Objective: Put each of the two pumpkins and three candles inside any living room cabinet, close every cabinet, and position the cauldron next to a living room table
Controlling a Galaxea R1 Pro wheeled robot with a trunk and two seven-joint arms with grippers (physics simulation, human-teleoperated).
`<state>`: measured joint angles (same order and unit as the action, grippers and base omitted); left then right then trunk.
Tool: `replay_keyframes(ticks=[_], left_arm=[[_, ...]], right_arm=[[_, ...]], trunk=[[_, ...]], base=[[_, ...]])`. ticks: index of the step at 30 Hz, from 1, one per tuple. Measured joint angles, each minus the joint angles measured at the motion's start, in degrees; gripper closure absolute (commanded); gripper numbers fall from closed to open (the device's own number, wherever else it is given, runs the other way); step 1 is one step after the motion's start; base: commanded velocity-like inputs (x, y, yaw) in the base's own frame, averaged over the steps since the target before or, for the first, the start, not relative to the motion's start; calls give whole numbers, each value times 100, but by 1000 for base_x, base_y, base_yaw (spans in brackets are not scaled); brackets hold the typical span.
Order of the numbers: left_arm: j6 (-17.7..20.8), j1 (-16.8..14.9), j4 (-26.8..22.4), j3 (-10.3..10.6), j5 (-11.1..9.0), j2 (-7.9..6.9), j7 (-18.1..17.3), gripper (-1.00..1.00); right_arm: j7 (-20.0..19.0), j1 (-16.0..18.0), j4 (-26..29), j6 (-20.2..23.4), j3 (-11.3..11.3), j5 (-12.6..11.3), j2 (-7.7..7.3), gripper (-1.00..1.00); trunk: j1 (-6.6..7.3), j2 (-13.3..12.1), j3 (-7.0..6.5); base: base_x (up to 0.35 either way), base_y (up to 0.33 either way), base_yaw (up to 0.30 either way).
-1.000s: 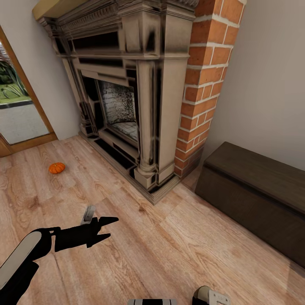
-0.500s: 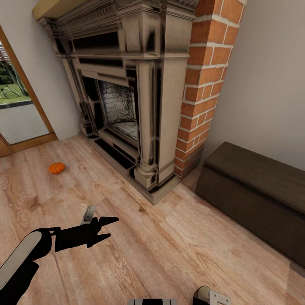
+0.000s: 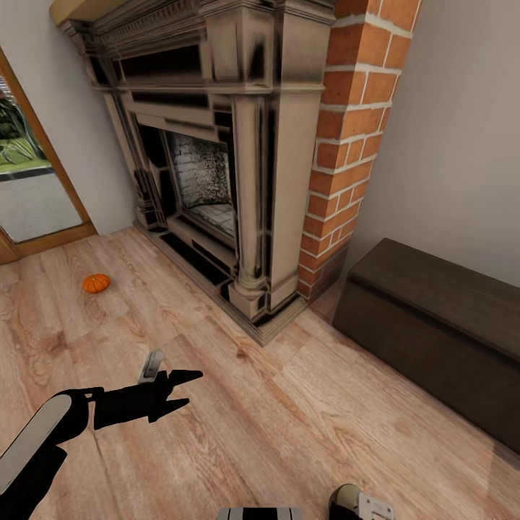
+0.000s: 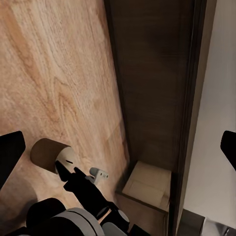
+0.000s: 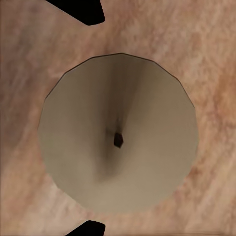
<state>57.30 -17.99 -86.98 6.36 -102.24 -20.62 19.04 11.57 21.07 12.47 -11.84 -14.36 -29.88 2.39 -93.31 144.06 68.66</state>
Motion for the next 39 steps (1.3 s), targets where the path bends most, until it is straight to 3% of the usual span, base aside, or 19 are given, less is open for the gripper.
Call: replay_keyframes(ticks=[6,12,39], left_arm=[[0,0,0,1,-1,0,0,-100],[1,0,0,0,2,0,0,-100],[0,0,0,37,1,0,0,-100]], right_arm=[[-1,0,-25,-55,0,-8,0,-100],[0,0,-33,-64,3,-13,0,-100],[-1,151,-50,-243,9,-26,9,-100]], trunk=[[0,0,0],[-16,8,132],[-15,8,133]], base=[[0,0,0],[0,0,0],[0,0,0]])
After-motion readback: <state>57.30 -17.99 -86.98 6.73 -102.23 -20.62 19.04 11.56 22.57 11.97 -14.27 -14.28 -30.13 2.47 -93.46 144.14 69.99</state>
